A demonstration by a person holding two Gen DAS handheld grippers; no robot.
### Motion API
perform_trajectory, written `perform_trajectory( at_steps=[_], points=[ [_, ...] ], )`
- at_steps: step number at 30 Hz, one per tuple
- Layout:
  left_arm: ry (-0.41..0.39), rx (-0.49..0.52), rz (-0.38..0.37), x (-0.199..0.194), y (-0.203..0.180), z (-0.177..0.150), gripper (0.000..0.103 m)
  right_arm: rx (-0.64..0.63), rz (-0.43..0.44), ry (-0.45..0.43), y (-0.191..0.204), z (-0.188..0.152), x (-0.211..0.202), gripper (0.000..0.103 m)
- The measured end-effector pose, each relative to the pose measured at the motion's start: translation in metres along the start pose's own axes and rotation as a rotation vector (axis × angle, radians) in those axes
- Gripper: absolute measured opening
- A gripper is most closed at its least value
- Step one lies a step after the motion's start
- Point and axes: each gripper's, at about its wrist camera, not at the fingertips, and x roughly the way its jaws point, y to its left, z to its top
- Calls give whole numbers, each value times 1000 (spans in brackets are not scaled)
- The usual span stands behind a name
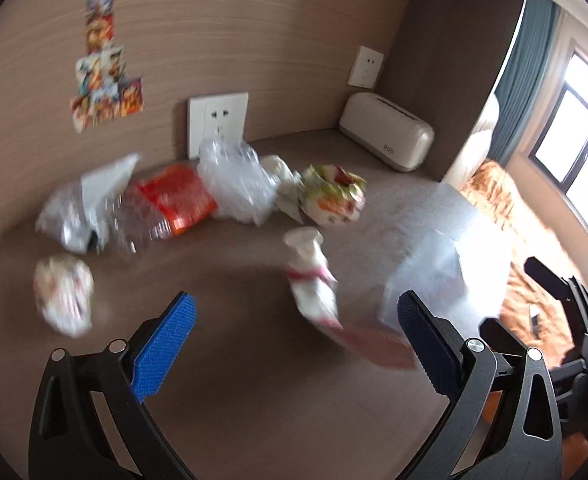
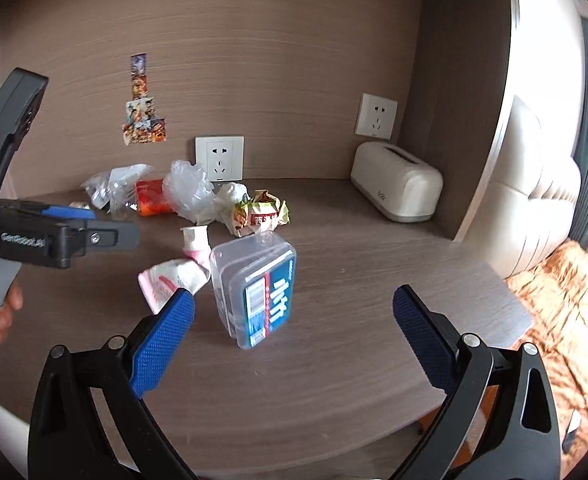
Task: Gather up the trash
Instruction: 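Move both open tools back toward the remaining desk trash, then grasp the white yogurt bottle with the left tool while the right tool grasps the clear plastic box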
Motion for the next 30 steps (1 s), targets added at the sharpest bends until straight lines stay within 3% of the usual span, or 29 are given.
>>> perform_trajectory(
  at_steps=[4,16,19,22,24,26,30],
  points=[
    [34,94,17,32,-6,15,99,10,-11,22,2,3,19,99],
    [137,203,-10,101,-5,31,98,34,9,60,10,10,62,99],
    [162,222,-33,113,-5,29,92,44,19,79,8,9,70,95],
    [165,262,-35,121,-11,26,84,55,43,93,7,9,75,85],
    [158,296,-29,123,-16,25,77,53,59,101,8,9,78,69],
    [147,333,-34,122,-25,24,63,51,71,113,11,7,81,62],
    [129,318,-47,123,-25,24,58,61,87,102,11,6,80,62]
  ],
)
